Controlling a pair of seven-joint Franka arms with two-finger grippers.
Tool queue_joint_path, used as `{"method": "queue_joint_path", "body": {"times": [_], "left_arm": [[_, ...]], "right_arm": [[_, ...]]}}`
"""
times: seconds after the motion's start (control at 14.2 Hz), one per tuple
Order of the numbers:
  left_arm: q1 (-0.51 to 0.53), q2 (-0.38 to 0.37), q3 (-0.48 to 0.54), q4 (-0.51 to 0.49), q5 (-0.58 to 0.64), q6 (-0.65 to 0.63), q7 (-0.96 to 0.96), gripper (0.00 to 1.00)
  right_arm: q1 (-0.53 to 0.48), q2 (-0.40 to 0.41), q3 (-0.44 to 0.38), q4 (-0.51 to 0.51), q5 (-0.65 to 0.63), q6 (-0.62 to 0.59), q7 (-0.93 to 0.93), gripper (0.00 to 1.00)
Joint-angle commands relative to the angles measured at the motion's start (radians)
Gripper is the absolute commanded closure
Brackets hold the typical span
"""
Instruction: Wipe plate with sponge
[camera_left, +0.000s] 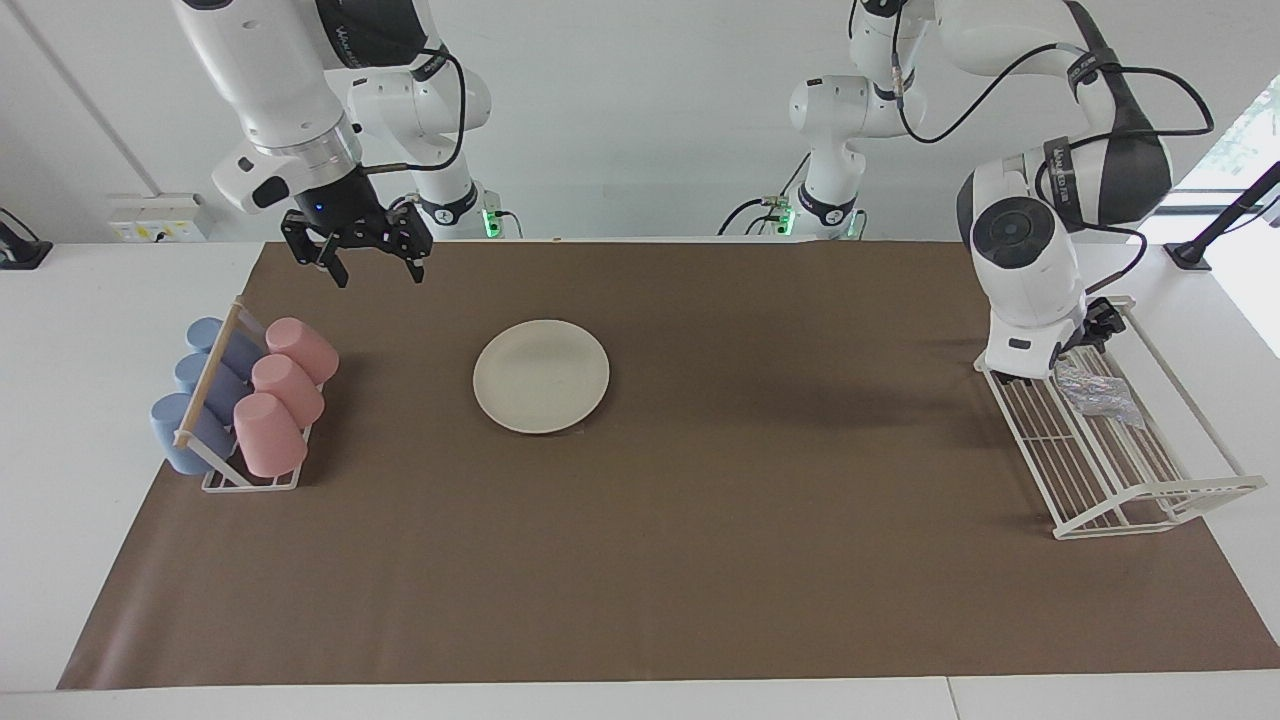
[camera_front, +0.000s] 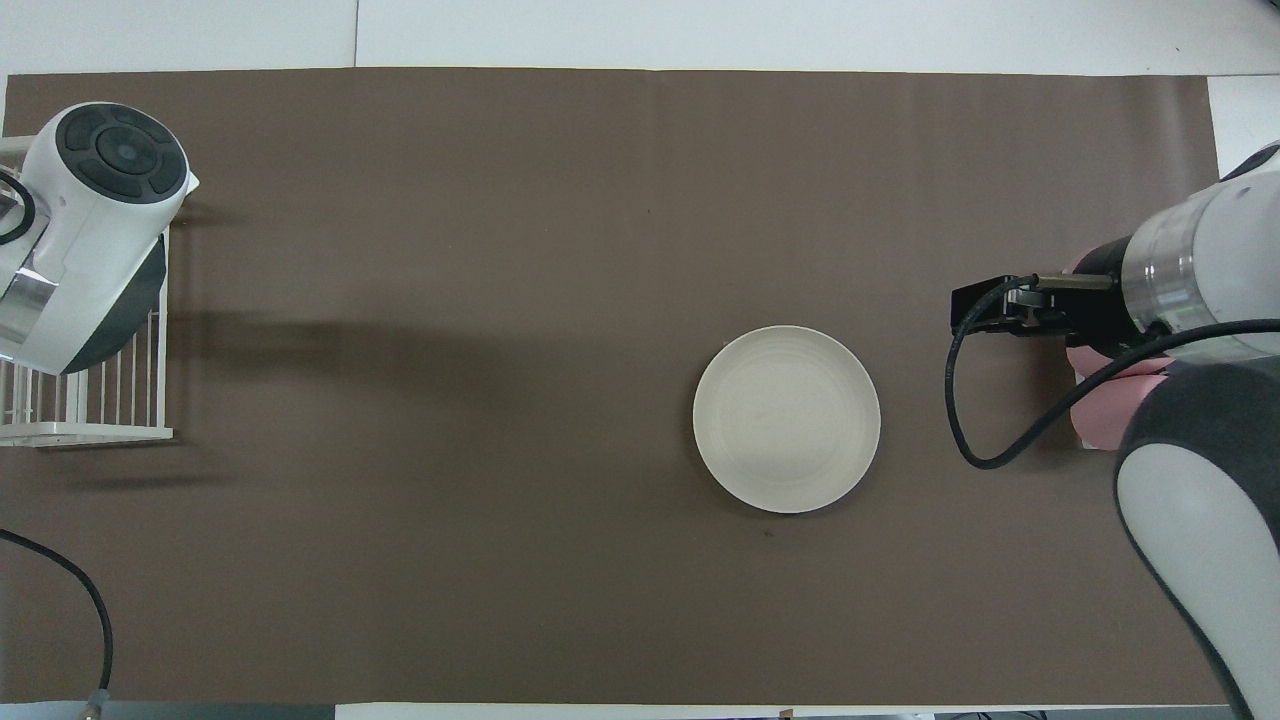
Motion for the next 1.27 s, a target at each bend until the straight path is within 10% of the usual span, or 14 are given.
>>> {"method": "queue_joint_path", "body": {"times": [0.0,0.42,0.56,0.7,0.85,1.2], "left_arm": [[0.02,0.022,0.004,0.002,0.048,0.047,-0.071,0.0],[0.028,0.019,0.004,-0.014,0.046,0.07,-0.144,0.05],[0.03,0.018,0.002,-0.028,0.046,0.076,-0.151,0.27],[0.031,0.018,0.004,-0.031,0.044,0.088,-0.196,0.7],[0.037,0.018,0.002,-0.033,0.044,0.104,-0.252,1.0],[0.036,0.019,0.002,-0.013,0.032,0.097,-0.25,1.0]], "right_arm": [[0.021,0.005,0.002,-0.012,-0.001,0.123,0.055,0.0],[0.058,-0.023,0.004,-0.123,-0.001,0.276,0.056,0.0],[0.058,-0.02,0.004,-0.118,0.002,0.279,0.107,0.0],[0.058,-0.012,0.007,-0.098,0.007,0.267,0.226,0.0],[0.082,0.049,0.013,0.02,0.008,0.221,0.256,0.0],[0.085,0.38,0.01,0.562,-0.027,-0.1,0.257,0.0]]}}
